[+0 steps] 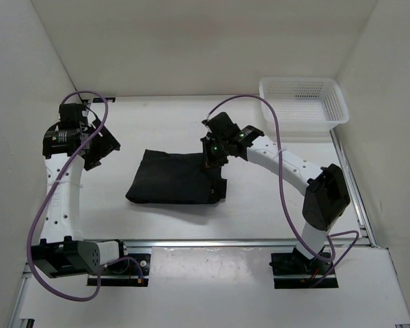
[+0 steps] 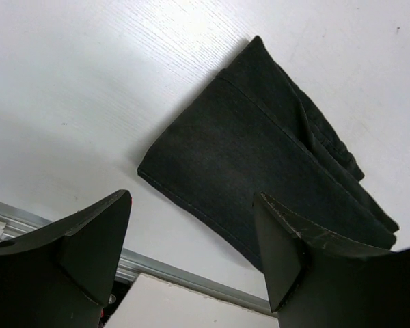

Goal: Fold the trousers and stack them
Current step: Fold the trousers

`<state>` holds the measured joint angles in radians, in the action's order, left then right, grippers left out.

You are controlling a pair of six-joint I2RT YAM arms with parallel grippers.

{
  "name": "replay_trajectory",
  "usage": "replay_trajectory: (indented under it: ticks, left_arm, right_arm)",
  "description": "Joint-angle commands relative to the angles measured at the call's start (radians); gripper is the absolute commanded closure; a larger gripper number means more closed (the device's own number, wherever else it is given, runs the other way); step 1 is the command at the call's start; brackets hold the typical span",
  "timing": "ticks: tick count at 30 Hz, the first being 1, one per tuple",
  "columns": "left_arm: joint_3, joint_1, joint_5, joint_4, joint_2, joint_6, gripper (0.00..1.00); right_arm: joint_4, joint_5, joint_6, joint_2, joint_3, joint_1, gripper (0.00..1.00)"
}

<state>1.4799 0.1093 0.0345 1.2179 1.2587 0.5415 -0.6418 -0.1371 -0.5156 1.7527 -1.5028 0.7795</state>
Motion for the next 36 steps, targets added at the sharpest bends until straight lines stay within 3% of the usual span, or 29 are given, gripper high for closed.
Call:
replay_trajectory:
  ticks: [1, 3, 4, 5, 6, 7, 8, 12, 16, 18, 19, 23, 28, 31, 32, 33, 35, 36]
  left_arm:
    - [-0.012, -0.003, -0.044, -0.034, -0.041, -0.003, 0.18]
    - [-0.047, -0.003, -0.053, -0.052, -0.032, -0.012, 0.18]
    - [-0.067, -0.003, -0.062, -0.066, -0.031, -0.012, 0.18]
    - [-0.067, -0.003, -0.073, -0.066, -0.019, -0.012, 0.18]
    - [-0.081, -0.013, -0.073, -0.066, -0.007, -0.012, 0.18]
    - [-0.081, -0.013, -0.084, -0.076, -0.007, -0.012, 0.18]
    - [-0.092, -0.022, -0.084, -0.077, -0.007, -0.021, 0.16]
    - [-0.104, -0.031, -0.071, -0.077, -0.007, -0.021, 0.15]
    - [-0.113, -0.031, -0.071, -0.086, 0.002, -0.031, 0.15]
    - [-0.113, -0.031, -0.071, -0.086, 0.002, -0.031, 0.15]
    - [-0.113, -0.031, -0.071, -0.086, 0.002, -0.031, 0.15]
    - [-0.113, -0.031, -0.062, -0.086, 0.011, -0.031, 0.15]
    - [-0.113, -0.040, -0.062, -0.086, 0.011, -0.031, 0.15]
    - [-0.104, -0.040, -0.053, -0.086, 0.011, -0.031, 0.15]
    - [-0.104, -0.040, -0.053, -0.077, 0.011, -0.031, 0.15]
    - [-0.095, -0.040, -0.044, -0.077, 0.011, -0.031, 0.15]
    - [-0.086, -0.040, -0.035, -0.058, 0.011, -0.031, 0.15]
    - [-0.073, -0.040, -0.035, -0.058, 0.011, -0.031, 0.15]
  right_arm:
    - [-0.059, 0.073, 0.055, -0.032, -0.059, -0.031, 1.00]
    - [-0.049, 0.073, 0.069, -0.003, -0.068, -0.061, 1.00]
    - [-0.039, 0.138, 0.080, 0.010, -0.068, -0.062, 0.94]
    - [-0.039, 0.157, 0.098, 0.022, -0.068, -0.072, 0.77]
    - [-0.030, 0.157, 0.098, 0.048, -0.077, -0.081, 0.34]
    - [-0.054, 0.148, 0.098, 0.057, -0.101, -0.082, 0.21]
    - [-0.065, 0.139, 0.098, 0.057, -0.102, -0.082, 0.15]
    - [-0.065, 0.142, 0.036, -0.024, -0.016, -0.072, 0.14]
    - [-0.045, 0.145, -0.023, -0.143, 0.111, -0.014, 0.33]
    - [-0.036, 0.094, -0.037, -0.186, 0.153, 0.009, 0.27]
    - [-0.019, 0.041, -0.053, -0.196, 0.194, 0.018, 0.14]
    - [0.072, 0.001, -0.095, -0.202, 0.260, 0.030, 0.08]
    - [0.097, -0.021, -0.095, -0.082, 0.196, 0.021, 0.12]
    - [0.119, -0.021, -0.104, -0.029, 0.164, 0.021, 0.40]
    - [0.119, -0.021, -0.104, -0.028, 0.147, 0.021, 0.54]
    - [0.110, 0.008, -0.092, -0.028, 0.127, 0.030, 0.78]
    - [0.071, 0.046, -0.067, -0.028, 0.045, 0.030, 0.96]
    - [0.026, 0.062, -0.057, -0.038, 0.012, 0.030, 1.00]
